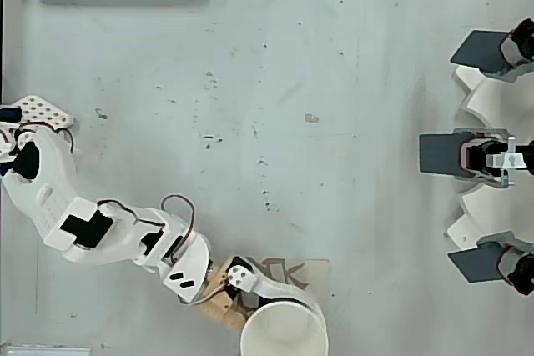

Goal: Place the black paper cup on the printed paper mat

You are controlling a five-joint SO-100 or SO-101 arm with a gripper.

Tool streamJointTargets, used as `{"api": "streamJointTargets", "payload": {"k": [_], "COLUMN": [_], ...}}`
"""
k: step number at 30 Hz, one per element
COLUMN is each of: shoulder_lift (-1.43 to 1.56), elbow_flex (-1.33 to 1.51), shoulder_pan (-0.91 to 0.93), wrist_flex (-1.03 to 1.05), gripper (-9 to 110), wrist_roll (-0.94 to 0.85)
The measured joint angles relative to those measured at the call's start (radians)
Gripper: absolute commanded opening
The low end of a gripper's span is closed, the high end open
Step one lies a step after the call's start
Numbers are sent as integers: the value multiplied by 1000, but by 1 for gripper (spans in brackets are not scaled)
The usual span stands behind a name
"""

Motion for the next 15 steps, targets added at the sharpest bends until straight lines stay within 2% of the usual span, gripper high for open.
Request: {"api": "streamJointTargets", "payload": {"k": [9, 15], "shoulder_lift": [5, 81], "elbow_flex": [0, 2], "shoulder_pan": [11, 48], "wrist_flex": [34, 95], "gripper": [39, 46], "wrist_roll": [0, -18]}}
